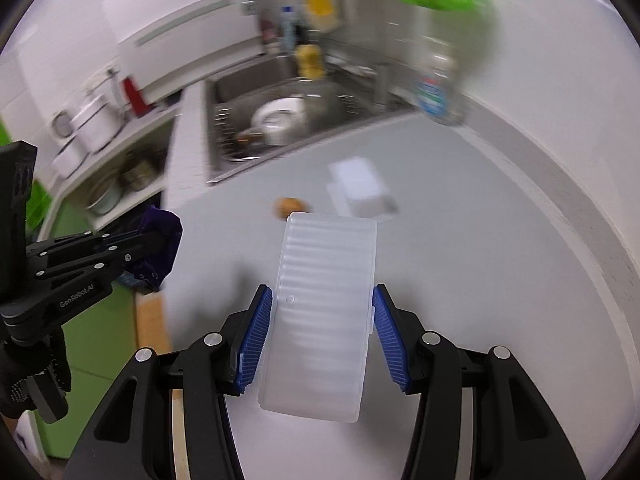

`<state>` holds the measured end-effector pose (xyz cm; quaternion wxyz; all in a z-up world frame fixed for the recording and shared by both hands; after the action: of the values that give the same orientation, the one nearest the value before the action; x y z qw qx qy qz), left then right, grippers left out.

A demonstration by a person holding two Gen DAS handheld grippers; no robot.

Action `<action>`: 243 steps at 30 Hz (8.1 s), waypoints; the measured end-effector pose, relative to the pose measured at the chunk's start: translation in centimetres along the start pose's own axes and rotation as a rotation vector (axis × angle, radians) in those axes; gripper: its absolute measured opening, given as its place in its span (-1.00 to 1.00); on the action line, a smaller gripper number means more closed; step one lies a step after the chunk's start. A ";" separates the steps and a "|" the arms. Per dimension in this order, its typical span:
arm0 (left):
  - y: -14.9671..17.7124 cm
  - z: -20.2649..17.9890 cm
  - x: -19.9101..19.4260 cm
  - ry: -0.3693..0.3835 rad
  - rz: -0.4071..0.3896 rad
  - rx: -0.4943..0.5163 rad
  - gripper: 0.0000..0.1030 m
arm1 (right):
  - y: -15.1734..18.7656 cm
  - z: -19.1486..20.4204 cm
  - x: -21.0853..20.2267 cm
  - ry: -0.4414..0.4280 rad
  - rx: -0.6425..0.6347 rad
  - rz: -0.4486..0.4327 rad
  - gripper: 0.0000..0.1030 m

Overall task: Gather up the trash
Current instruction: 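Carry the pouch and tray over the pink bin and open both tools, then swing both open tools back toward the counter, then grasp the white plastic box with the right tool while left grasps the walnut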

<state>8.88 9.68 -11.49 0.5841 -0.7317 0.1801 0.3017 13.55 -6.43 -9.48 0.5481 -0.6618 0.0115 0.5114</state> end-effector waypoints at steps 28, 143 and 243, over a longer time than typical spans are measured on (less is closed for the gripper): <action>25.0 29.1 -2.3 -0.301 0.166 -0.412 -0.88 | 14.3 31.1 19.8 -0.349 -0.350 0.304 -0.03; 3.7 9.6 -5.7 -0.056 0.037 -0.103 0.94 | -0.5 5.3 -1.2 0.120 0.022 -0.096 0.88; -2.6 -4.8 17.8 0.046 0.190 0.178 -0.30 | -3.2 -11.7 7.0 0.061 0.060 0.137 -0.29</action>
<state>24.95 7.34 -20.48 0.6111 -0.6634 0.2882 0.3215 26.50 -9.98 -13.45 0.5306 -0.6580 0.0887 0.5269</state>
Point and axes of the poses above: each gripper's, at about its wrist camera, not at the fingertips, and x roughly the way its jaws point, z to its left, y to its underside, the point moved 6 cm from there along x, roughly the way its jaws point, and after that the axes turned 11 degrees about -z, right-handed, at the moved point
